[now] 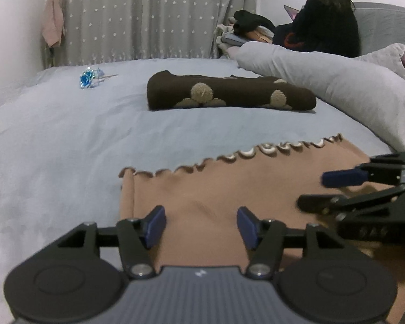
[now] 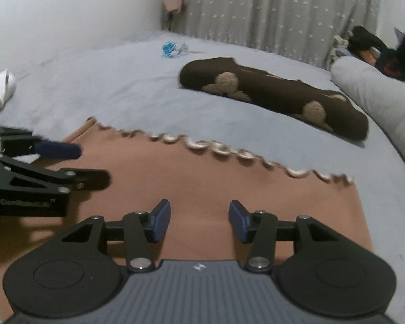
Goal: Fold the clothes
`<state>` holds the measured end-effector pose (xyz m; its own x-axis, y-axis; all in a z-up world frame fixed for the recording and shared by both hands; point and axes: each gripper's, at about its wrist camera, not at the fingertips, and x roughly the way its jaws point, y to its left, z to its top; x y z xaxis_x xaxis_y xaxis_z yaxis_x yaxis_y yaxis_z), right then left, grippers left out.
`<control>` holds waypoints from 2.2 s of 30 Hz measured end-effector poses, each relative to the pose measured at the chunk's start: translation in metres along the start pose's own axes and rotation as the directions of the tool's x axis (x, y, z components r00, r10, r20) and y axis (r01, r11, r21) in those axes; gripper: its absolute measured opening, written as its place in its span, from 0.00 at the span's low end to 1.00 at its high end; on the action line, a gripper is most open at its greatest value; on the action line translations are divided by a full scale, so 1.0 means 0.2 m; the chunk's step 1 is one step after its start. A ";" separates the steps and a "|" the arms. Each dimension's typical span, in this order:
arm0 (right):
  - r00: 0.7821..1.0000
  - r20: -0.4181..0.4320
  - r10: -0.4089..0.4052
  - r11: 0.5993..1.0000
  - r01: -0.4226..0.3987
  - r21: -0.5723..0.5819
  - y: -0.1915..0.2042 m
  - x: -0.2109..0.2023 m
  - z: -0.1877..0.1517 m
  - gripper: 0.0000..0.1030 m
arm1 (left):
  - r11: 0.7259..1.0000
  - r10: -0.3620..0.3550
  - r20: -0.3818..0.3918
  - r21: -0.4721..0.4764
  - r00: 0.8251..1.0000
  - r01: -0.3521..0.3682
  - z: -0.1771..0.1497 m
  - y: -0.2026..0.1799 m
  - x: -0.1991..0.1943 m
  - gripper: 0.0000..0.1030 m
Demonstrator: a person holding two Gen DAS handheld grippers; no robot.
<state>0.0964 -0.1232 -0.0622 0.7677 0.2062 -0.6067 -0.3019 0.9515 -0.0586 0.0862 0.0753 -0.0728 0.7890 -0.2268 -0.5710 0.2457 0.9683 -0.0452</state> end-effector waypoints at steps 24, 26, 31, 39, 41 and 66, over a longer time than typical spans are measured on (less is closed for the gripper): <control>0.983 0.121 -0.140 0.969 0.110 0.221 -0.36 -0.32 -0.16 0.61 | 1.000 0.009 0.026 0.014 1.000 -0.009 -0.02 -0.02 -0.02 0.64; 0.986 0.133 -0.101 0.977 0.073 0.201 -0.29 -0.33 -0.16 0.61 | 1.000 0.011 0.022 0.018 1.000 -0.012 -0.02 -0.02 -0.02 0.64; 0.993 0.091 -0.070 0.987 0.056 0.150 -0.20 -0.30 -0.21 0.61 | 0.999 0.019 0.018 0.032 1.000 -0.020 -0.03 -0.03 -0.02 0.66; 0.990 0.122 -0.064 0.981 0.040 0.189 -0.26 -0.32 -0.32 0.61 | 0.999 0.018 0.017 0.029 1.000 -0.019 -0.03 -0.02 -0.02 0.68; 0.989 0.128 -0.068 0.980 0.042 0.196 -0.27 -0.34 -0.32 0.61 | 0.999 0.019 0.018 0.030 1.000 -0.019 -0.03 -0.02 -0.02 0.68; 0.977 0.067 -0.201 0.906 0.159 0.391 -0.58 -0.62 -0.41 0.62 | 0.999 0.035 -0.018 -0.012 0.999 -0.035 -0.02 0.00 -0.02 0.78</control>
<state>-0.0110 -0.2779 -0.0446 0.8490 0.0260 -0.5278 0.0697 0.9845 0.1606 0.0803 0.0775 -0.0744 0.7871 -0.1911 -0.5865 0.2113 0.9768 -0.0348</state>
